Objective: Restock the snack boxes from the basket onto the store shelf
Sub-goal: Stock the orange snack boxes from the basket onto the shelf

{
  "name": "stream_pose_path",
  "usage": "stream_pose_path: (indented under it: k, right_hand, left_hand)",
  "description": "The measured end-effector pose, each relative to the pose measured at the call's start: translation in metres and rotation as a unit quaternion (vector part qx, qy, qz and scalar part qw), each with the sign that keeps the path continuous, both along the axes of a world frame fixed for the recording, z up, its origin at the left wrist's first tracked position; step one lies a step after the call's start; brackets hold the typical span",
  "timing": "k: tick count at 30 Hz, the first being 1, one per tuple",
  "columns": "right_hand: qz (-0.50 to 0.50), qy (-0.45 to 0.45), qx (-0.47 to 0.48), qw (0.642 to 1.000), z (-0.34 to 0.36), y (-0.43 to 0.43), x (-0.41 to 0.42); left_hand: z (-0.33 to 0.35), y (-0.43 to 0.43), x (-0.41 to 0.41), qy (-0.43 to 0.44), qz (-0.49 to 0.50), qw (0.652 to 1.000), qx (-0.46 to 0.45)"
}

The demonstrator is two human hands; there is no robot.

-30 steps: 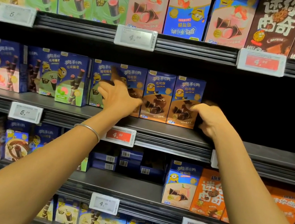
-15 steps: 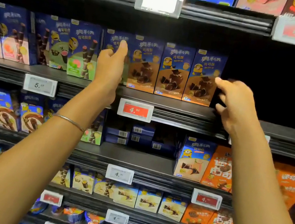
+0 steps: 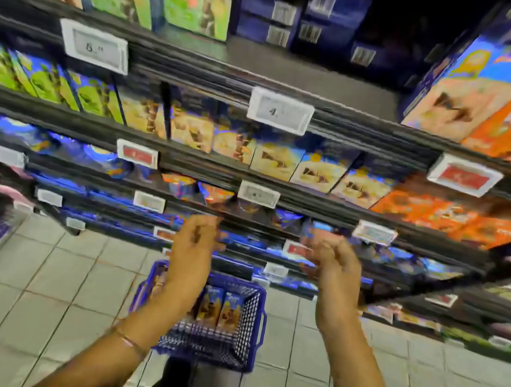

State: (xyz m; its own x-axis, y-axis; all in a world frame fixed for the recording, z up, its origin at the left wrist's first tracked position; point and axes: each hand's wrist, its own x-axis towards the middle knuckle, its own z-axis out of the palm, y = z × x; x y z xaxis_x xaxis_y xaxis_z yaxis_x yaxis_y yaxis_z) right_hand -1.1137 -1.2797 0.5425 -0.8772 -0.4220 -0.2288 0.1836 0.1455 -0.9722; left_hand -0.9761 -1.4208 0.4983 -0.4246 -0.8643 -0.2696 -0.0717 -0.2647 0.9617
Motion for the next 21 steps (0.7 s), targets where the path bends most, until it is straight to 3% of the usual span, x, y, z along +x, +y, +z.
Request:
stream_pose_path:
  k: [2, 6, 10, 13, 16, 21]
  right_hand:
    - [0.005, -0.089, 0.068, 0.994, -0.063, 0.015, 0.019]
    - [0.062, -0.188, 0.170, 0.965, -0.183, 0.034, 0.034]
    - [0.094, -0.253, 0.238, 0.933, -0.308, 0.041, 0.042]
    - [0.069, -0.324, 0.253, 0.909, -0.411, 0.035, 0.049]
    - [0.052, -0.341, 0.269, 0.899, -0.513, 0.031, 0.060]
    - [0.050, -0.443, 0.199, 0.873, -0.660, 0.023, 0.075]
  left_hand:
    - [-0.067, 0.014, 0.018, -0.088, -0.009, 0.991, 0.099]
    - [-0.188, 0.037, 0.034, -0.210, -0.008, 0.962, 0.174]
    - [-0.308, 0.058, 0.047, -0.163, -0.040, 0.952, 0.257]
    - [-0.394, 0.059, 0.046, -0.210, -0.026, 0.910, 0.357]
    - [-0.478, 0.060, 0.038, -0.239, 0.012, 0.900, 0.366]
    - [-0.590, 0.059, 0.034, -0.204, 0.017, 0.884, 0.419]
